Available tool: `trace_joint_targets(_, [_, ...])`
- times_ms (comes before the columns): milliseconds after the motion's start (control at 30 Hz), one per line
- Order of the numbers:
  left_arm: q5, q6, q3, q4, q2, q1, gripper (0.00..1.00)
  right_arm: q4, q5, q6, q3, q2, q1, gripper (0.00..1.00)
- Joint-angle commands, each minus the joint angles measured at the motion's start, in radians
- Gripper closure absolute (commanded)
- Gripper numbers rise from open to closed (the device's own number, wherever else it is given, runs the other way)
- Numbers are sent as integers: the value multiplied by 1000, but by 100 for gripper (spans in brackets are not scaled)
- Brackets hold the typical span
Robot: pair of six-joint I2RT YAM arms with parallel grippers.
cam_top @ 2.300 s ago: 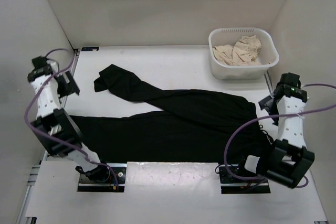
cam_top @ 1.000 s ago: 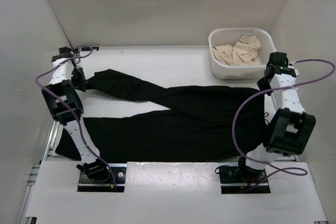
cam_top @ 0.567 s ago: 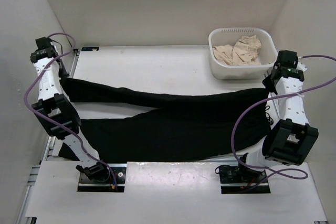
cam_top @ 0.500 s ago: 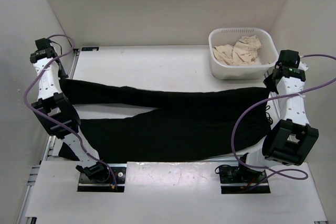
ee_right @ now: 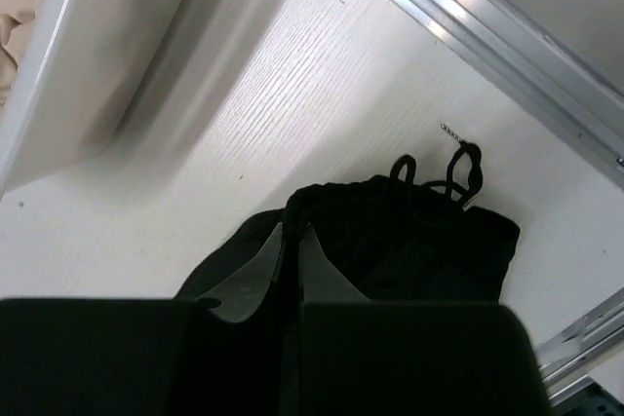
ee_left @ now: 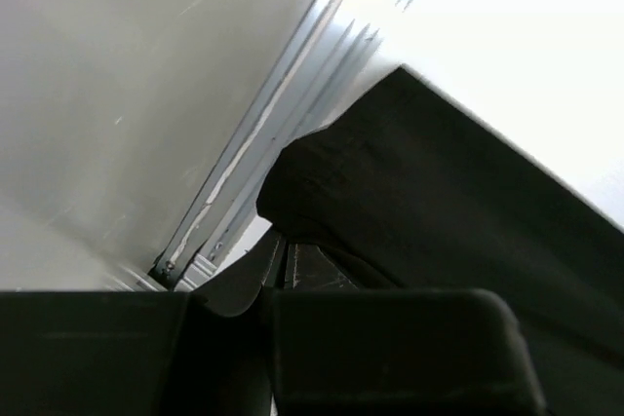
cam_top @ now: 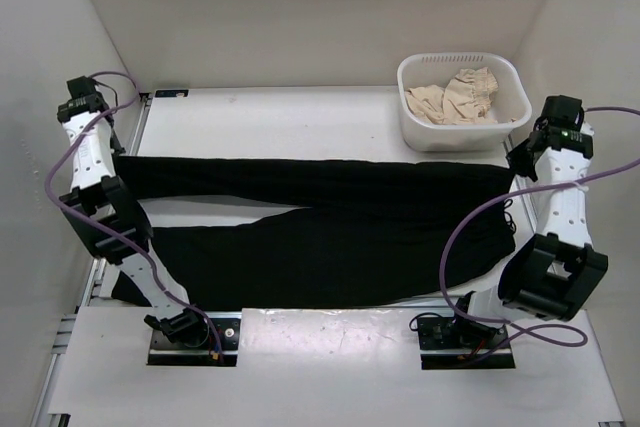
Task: Fold and stack the trousers
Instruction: Fold the trousers
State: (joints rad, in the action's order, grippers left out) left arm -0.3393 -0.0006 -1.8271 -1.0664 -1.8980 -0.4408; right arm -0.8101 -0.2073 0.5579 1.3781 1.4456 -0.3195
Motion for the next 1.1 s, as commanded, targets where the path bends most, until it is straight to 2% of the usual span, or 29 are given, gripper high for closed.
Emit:
trace_joint_targets(0, [-93,1,108,8,149,-62,86,-101,8,55,-42,-123,-7,100])
trace_joint_targets(67, [-104,1,246,22,274,-128,86,-135,31,100,-208,-203,-32,100])
trace_joint_targets(100, [-104,1,381,31,319,-156,86,-182,31,114,-261,-287,-41,100])
trace_joint_targets(200, [-113,1,597,72,476,-255,86,-282,-4,143,-411,-420,-41,100])
trace_joint_targets(300, [-102,1,772,120,588,-331,86,-304,-37,178,-523,-497,-41,100])
trace_joint_targets(333, [-102,1,813,143,606,-346,86,-288,-37,191,-594,-508,-41,100])
trace_joint_targets(433, [-102,1,906,216,642,-392,86,-229,-49,191,-662,-519,-41,100])
trace_joint_targets(567, [-72,1,856,226,610,-403,86,-215,-118,133,-556,-472,-41,100])
trace_joint_targets(733, [-53,1,691,226,559,-403,86,-257,-312,56,-230,-397,-41,100])
trace_joint_targets(800, [-63,1,655,214,550,-403,86,-281,-360,45,-173,-387,-41,100])
trace_joint_targets(933, [-50,1,673,195,579,-412,86,-290,-464,22,-223,-413,-41,100])
trace_joint_targets(1067, [-50,1,794,195,634,-421,86,-281,-478,22,-362,-481,-41,100])
